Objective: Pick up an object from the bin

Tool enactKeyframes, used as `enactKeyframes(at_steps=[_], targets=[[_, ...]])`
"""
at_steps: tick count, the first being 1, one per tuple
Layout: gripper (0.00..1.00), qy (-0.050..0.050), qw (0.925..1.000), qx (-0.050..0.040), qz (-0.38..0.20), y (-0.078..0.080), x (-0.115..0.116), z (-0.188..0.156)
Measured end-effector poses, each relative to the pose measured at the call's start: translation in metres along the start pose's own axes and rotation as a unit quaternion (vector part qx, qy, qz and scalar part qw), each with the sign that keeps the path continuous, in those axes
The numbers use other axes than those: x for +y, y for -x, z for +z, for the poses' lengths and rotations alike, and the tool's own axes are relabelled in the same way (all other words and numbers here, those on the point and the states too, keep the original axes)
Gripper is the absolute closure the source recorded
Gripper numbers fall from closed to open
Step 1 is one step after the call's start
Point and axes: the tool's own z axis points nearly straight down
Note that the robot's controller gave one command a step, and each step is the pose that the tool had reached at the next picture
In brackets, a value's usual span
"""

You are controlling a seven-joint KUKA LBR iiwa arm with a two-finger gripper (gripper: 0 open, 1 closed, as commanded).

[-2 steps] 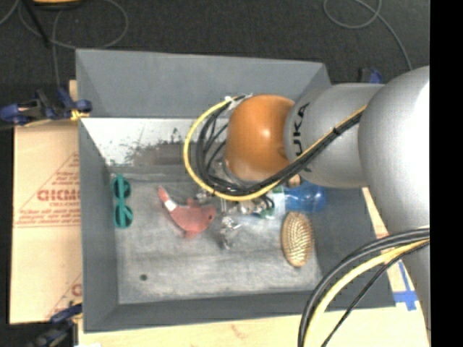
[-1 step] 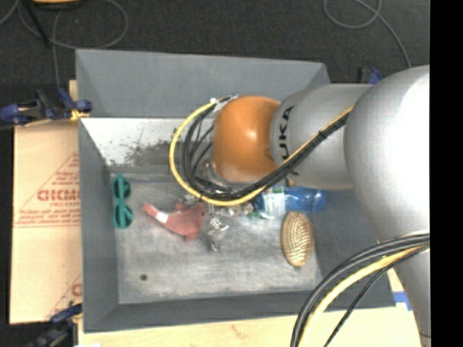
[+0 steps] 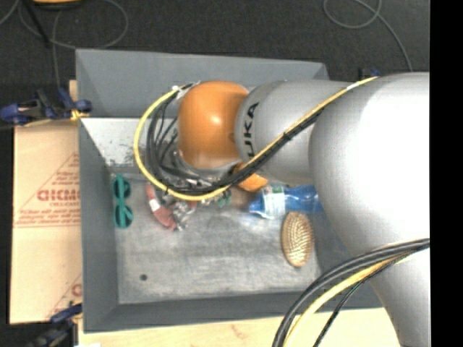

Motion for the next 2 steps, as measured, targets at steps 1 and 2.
enactKeyframes(at_steps=[1, 2], targets=[[1.0, 0.0, 1.0, 0.0, 0.0, 0.0, 0.0, 0.0], [1.0, -0.001, 0.9998, 0.0033, 0.018, -0.037, -0.004, -0.21]])
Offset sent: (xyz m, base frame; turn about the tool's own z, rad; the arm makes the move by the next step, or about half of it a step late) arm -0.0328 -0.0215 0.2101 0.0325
